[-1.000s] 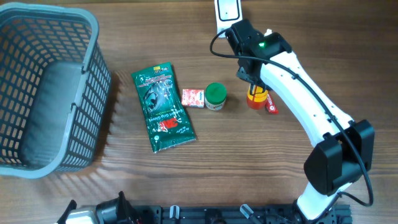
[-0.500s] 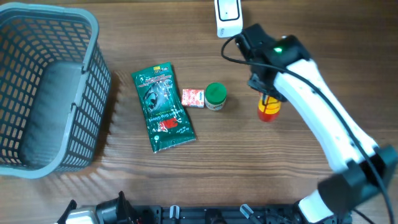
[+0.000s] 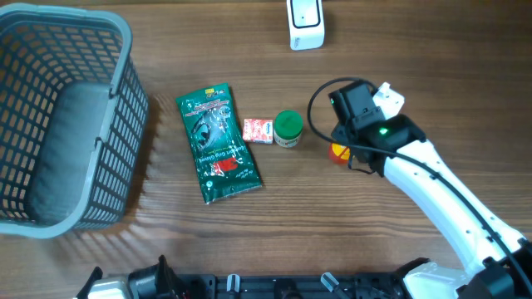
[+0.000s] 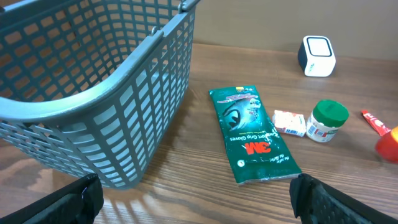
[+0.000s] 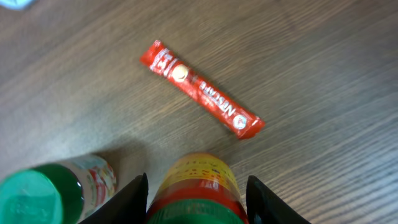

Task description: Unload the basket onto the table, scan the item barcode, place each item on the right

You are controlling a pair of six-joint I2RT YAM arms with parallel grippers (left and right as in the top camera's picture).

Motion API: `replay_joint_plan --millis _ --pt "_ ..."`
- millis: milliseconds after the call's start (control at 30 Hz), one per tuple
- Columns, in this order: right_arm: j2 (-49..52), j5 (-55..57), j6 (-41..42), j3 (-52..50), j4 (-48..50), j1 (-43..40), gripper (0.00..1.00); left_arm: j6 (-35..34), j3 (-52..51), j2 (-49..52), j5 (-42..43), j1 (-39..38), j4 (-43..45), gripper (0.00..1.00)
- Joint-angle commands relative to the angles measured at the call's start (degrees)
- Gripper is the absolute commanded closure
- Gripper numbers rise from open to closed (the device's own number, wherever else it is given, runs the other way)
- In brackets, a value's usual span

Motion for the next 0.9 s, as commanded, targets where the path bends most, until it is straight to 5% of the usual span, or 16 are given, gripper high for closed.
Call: replay_joint_plan --millis 0,67,300,567,867 --pt "-0.4 2.9 -3.7 -0.7 2.1 2.2 0.58 -0.1 -0.1 -0.4 0.7 0.2 0.0 0.00" --pt "-0.4 3.6 -5.0 -0.7 2.7 3.3 0.49 -0.1 -0.1 -0.4 0.7 0.2 0.0 0.00" --pt "-0.4 3.4 -4.9 -0.7 2.4 3.7 0.42 -0.1 -0.1 -0.4 0.7 0.2 0.0 0.00" --pt "-5.6 -5.2 -4.6 8.8 -3.0 2.3 0.00 -0.1 -0.1 -0.4 0.7 0.2 0.0 0.00" --pt "-15.6 -27.3 7.1 15.6 -17.4 -20.4 0.00 -0.1 -0.1 -0.4 0.7 0.2 0.0 0.00"
